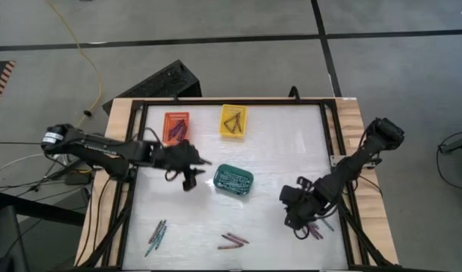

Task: Sort crayons
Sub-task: Put the violet crayon into the orange bin

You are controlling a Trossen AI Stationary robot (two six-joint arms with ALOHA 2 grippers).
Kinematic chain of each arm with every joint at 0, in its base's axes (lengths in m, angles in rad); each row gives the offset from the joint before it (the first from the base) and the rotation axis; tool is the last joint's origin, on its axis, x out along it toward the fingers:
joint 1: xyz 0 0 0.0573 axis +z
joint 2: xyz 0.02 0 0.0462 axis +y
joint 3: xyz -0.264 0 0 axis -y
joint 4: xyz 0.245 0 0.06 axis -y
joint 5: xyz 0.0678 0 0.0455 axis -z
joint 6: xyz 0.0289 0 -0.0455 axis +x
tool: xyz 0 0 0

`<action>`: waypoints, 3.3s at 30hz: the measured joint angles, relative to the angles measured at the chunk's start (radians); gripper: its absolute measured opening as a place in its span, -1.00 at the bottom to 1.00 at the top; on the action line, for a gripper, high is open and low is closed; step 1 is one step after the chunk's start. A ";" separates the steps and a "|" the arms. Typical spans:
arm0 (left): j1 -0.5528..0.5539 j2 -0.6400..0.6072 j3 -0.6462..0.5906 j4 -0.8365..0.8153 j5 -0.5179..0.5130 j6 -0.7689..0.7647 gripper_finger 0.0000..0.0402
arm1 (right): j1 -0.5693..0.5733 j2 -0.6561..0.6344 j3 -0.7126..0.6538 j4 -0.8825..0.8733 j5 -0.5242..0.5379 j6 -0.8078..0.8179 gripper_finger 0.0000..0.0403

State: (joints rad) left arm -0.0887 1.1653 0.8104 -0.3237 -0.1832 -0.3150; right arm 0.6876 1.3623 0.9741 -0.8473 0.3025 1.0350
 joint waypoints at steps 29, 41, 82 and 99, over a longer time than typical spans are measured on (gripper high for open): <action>-0.437 0.212 -0.048 0.282 -0.181 -0.237 -0.33 | 0.115 0.239 -0.057 0.024 -0.118 0.424 -0.35; -0.443 0.212 -0.048 0.284 -0.196 -0.229 -0.33 | 0.117 0.293 -0.058 0.111 -0.132 0.445 -0.39; -0.449 0.211 -0.048 0.277 -0.198 -0.168 -0.33 | -0.102 0.288 0.153 0.366 -0.013 -0.118 -1.00; -0.429 0.208 -0.048 0.200 -0.574 0.024 -0.33 | -0.354 0.286 0.426 0.353 0.038 -0.724 -1.00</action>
State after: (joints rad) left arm -0.5178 1.3733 0.7628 -0.1233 -0.7575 -0.2914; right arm 0.3334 1.6482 1.3997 -0.4942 0.3405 0.3107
